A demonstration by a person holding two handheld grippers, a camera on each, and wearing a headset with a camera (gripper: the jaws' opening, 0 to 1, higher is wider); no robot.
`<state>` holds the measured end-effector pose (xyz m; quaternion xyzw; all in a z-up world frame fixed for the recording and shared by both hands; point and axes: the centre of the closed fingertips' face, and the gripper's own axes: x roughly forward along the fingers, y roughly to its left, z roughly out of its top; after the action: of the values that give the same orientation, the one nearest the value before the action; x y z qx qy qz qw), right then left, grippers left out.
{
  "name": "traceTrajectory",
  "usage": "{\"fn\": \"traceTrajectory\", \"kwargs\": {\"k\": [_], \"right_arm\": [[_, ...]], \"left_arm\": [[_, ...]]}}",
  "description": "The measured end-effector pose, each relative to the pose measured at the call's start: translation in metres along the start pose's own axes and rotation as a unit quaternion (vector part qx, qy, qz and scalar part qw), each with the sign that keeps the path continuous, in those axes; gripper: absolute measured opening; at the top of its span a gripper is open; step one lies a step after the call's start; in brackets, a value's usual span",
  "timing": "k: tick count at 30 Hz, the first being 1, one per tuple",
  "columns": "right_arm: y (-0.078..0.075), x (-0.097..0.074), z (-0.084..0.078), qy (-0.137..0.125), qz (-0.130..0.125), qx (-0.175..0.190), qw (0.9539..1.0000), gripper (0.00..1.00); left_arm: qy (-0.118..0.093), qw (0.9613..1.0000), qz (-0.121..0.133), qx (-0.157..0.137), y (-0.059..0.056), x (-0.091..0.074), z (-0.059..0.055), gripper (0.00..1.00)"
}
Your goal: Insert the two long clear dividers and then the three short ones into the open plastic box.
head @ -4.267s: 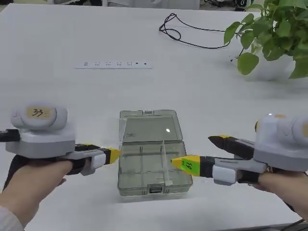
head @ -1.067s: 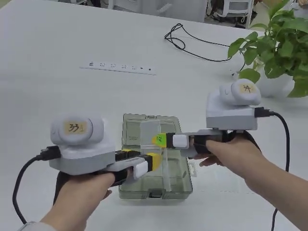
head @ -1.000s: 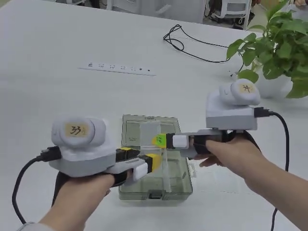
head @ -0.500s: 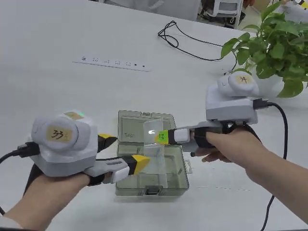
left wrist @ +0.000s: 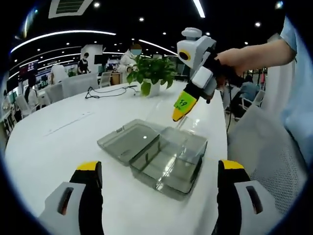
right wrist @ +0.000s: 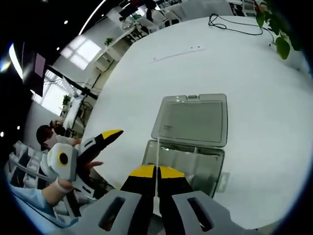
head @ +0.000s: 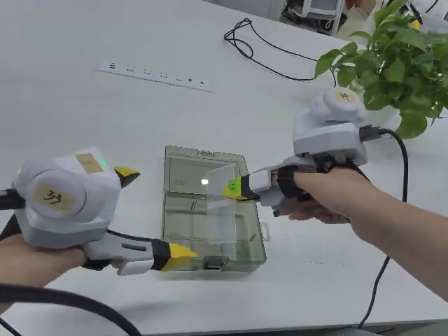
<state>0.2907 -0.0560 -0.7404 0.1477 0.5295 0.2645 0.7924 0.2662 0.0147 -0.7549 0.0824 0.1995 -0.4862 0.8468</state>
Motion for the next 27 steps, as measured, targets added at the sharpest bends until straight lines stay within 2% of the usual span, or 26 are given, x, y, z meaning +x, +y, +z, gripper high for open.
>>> {"fn": "traceTrajectory", "kwargs": {"k": [9,10,15,17,23,27], "right_arm": [[0.001,0.006,-0.007,0.040,-0.027,0.009,0.9988,0.02],[0.000,0.007,-0.010,0.050,-0.032,0.011,0.9982,0.02],[0.002,0.011,-0.007,0.064,-0.040,0.035,0.9966,0.02],[0.004,0.013,-0.009,0.075,-0.044,0.058,0.9945,0.02],[0.006,0.020,-0.006,0.098,-0.058,0.087,0.9896,0.02],[-0.002,0.022,-0.010,0.112,-0.080,0.092,0.9863,0.02]], "left_arm": [[0.011,0.9984,-0.020,0.051,0.005,-0.003,-0.006,1.00],[0.010,0.9984,-0.020,0.052,0.006,-0.003,-0.007,1.00],[0.001,0.9986,-0.021,0.049,0.009,-0.004,-0.008,1.00],[-0.001,0.9987,-0.021,0.047,0.011,-0.004,-0.009,1.00],[-0.010,0.9990,-0.023,0.038,0.012,-0.005,-0.010,1.00],[-0.012,0.9990,-0.025,0.034,0.011,-0.006,-0.012,1.00]]}}
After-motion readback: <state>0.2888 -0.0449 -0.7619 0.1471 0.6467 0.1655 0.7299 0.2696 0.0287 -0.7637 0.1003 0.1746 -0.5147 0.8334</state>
